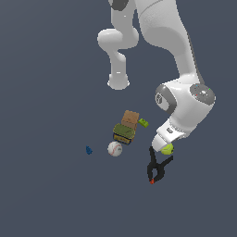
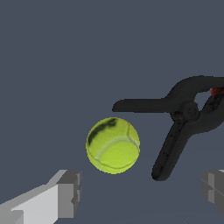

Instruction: Pick up a designated object from a clutter of objects.

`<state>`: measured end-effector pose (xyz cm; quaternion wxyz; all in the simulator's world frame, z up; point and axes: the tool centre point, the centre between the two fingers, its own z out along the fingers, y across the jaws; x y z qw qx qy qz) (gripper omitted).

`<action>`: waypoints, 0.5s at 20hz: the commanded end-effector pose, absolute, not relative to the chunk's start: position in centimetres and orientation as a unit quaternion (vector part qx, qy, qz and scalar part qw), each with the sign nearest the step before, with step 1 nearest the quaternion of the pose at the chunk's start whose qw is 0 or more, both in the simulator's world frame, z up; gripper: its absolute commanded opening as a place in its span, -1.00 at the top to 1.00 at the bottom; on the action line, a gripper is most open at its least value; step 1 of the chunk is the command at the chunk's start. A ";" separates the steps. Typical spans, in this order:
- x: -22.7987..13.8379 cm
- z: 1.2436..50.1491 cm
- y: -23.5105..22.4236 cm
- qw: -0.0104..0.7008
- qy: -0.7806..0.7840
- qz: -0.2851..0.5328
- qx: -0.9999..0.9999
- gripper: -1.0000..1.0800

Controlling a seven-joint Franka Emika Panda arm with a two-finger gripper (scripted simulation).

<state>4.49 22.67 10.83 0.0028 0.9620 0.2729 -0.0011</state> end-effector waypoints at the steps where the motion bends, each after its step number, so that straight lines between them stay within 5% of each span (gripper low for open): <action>1: 4.3 9.9 23.7 0.001 0.285 0.000 0.958 -0.92; 10: 4.0 8.9 24.4 0.000 0.293 -0.001 0.956 -0.92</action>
